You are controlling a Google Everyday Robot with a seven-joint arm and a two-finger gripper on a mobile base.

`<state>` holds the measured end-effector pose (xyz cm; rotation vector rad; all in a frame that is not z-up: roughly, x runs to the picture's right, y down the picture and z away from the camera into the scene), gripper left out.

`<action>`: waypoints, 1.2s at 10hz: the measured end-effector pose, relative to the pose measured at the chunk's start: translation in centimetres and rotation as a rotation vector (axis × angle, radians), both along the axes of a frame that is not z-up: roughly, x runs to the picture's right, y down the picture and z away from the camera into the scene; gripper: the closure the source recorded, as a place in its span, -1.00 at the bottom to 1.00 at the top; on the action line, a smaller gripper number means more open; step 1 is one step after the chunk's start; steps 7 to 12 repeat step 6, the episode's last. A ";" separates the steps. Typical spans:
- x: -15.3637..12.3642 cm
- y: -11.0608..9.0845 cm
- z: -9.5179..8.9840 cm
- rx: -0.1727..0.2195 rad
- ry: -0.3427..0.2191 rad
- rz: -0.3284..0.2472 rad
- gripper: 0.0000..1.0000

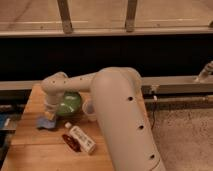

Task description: Wipe the white sponge on the table

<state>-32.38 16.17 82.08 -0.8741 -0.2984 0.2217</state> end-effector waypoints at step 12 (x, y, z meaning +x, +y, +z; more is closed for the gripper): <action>-9.7 2.8 -3.3 0.006 -0.164 -0.114 1.00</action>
